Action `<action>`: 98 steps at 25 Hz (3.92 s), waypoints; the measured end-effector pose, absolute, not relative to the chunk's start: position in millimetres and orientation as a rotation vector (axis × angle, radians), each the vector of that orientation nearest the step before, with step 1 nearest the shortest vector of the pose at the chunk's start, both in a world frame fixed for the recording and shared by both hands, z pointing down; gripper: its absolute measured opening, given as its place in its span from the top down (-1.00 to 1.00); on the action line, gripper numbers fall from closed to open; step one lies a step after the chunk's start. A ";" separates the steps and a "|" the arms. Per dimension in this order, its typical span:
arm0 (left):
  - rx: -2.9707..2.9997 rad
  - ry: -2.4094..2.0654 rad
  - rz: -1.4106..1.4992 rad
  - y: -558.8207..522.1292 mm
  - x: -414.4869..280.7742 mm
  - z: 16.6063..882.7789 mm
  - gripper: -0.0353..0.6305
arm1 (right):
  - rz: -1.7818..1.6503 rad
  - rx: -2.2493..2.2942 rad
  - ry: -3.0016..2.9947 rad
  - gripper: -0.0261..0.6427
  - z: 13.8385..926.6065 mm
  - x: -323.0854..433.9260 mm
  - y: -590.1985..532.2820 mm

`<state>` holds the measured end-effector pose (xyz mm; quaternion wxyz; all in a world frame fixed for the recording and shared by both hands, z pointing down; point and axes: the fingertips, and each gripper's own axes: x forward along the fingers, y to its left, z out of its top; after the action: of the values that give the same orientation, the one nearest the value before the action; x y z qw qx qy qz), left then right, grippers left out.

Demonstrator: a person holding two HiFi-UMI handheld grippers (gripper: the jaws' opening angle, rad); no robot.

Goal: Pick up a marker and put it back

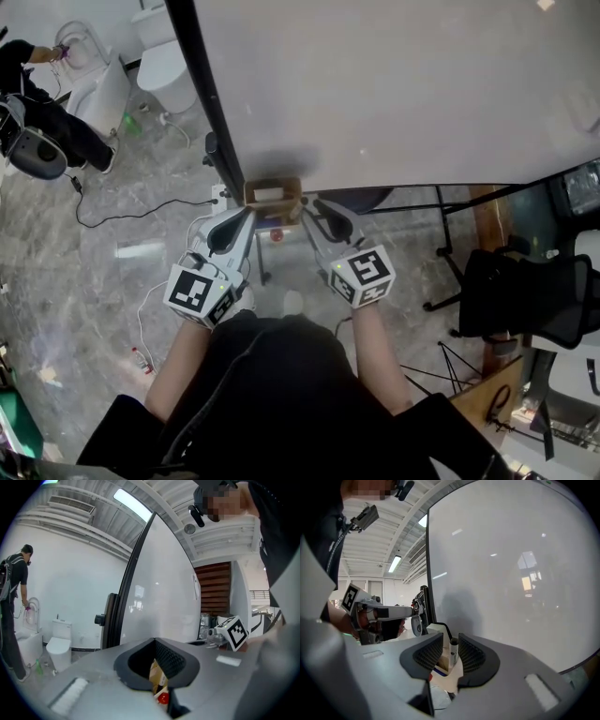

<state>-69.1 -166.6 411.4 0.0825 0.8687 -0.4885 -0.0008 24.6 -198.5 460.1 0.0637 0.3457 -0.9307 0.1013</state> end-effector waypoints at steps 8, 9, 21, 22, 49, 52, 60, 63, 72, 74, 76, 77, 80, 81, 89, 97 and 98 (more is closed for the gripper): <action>2.640 -1.397 0.074 -170.0 -67.7 431.7 0.88 | 0.317 1.064 -2.763 0.52 476.9 17.6 -207.0; 2.644 -1.392 0.078 -170.8 -67.4 433.3 0.88 | 0.316 1.063 -2.757 0.52 478.5 16.5 -207.4; 2.649 -1.356 0.110 -170.6 -65.2 444.6 0.88 | 0.315 1.066 -2.727 0.50 492.1 8.7 -212.7; 2.644 -1.356 0.110 -170.4 -65.5 444.1 0.88 | 0.312 1.069 -2.725 0.50 492.2 8.3 -213.0; 2.662 -1.376 0.071 -163.8 -74.2 426.0 0.88 | 0.188 1.110 -2.804 0.69 445.9 4.7 -198.1; 2.668 -1.381 0.060 -164.0 -73.1 421.7 0.88 | 0.166 1.112 -2.818 0.69 437.2 5.0 -195.2; 2.702 -1.379 0.046 -163.8 -72.6 418.4 0.88 | 0.126 1.117 -2.835 0.69 422.6 7.6 -189.6; 2.703 -1.388 0.041 -164.5 -74.6 415.7 0.88 | 0.112 1.120 -2.844 0.69 416.2 8.6 -187.4; 2.724 -1.402 0.025 -166.8 -80.0 405.2 0.88 | 0.058 1.126 -2.871 0.69 394.7 9.1 -179.7; 2.727 -1.403 0.015 -167.2 -80.3 400.7 0.88 | 0.047 1.131 -2.873 0.69 390.4 10.2 -178.4; 2.734 -1.403 0.006 -167.5 -80.0 396.4 0.88 | 0.037 1.138 -2.875 0.69 386.9 11.3 -177.7; 2.741 -1.402 0.004 -167.6 -79.7 394.9 0.88 | 0.033 1.141 -2.876 0.69 385.3 11.8 -177.3; 2.754 -1.395 0.003 -167.3 -77.8 392.1 0.88 | 0.020 1.149 -2.882 0.69 380.5 13.1 -175.0; 2.757 -1.393 0.002 -167.1 -77.3 391.4 0.88 | 0.015 1.151 -2.886 0.69 378.5 13.3 -174.3; 2.787 -1.383 -0.029 -166.3 -76.4 375.8 0.88 | -0.043 1.171 -2.907 0.69 356.3 13.4 -169.2; 2.772 -1.406 -0.119 -167.4 -79.0 349.3 0.88 | -0.080 1.187 -2.929 0.69 340.6 12.8 -165.2; 2.776 -1.405 -0.122 -167.2 -79.0 347.4 0.88 | -0.086 1.189 -2.932 0.69 338.4 12.9 -164.4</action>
<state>-79.0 -167.2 347.4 0.0139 0.8914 -0.4512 -0.0393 12.9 -164.4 338.4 -0.0116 0.3756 -0.9263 -0.0271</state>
